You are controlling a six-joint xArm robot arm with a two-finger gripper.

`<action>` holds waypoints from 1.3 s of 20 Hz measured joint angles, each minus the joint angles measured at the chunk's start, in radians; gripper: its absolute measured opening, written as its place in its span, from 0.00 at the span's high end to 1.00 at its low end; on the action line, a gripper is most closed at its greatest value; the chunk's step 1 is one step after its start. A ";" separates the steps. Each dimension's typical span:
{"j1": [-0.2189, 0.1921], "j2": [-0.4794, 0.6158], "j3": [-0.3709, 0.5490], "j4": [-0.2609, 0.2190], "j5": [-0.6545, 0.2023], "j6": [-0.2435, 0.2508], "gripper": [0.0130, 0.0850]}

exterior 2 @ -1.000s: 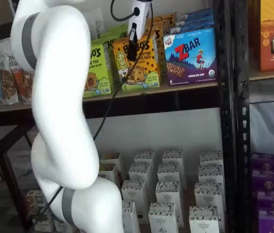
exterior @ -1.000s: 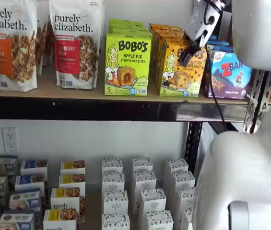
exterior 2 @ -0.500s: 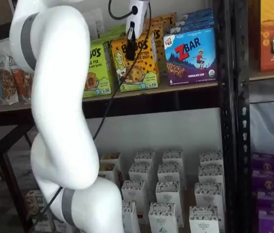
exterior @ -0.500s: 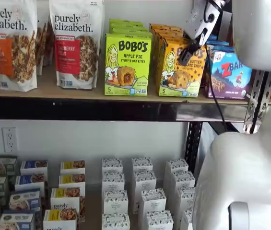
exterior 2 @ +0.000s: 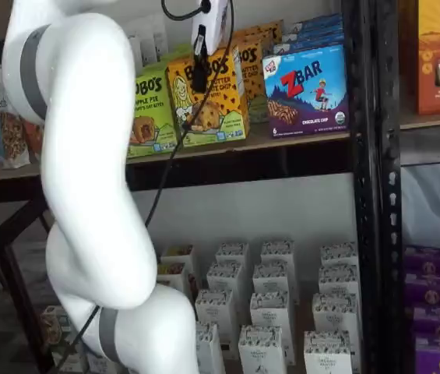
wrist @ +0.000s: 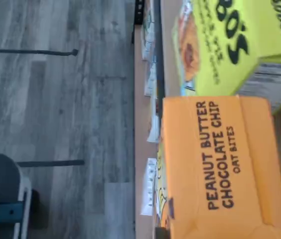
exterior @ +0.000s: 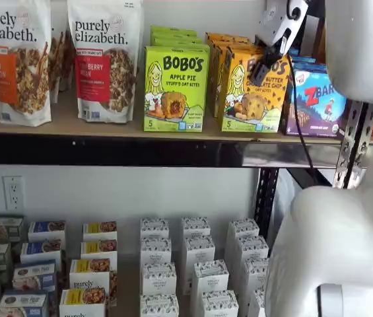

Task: Pick up the orange box on the top shelf, the fifth box from the left

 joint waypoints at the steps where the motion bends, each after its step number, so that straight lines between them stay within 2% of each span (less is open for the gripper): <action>1: -0.001 -0.016 0.009 0.006 0.014 0.004 0.67; 5: -0.005 -0.066 0.039 0.017 0.055 0.012 0.67; 9: -0.009 -0.135 0.092 0.003 0.087 0.012 0.67; 19: -0.046 -0.307 0.238 -0.027 0.150 -0.020 0.67; 26: -0.062 -0.379 0.302 -0.032 0.171 -0.033 0.67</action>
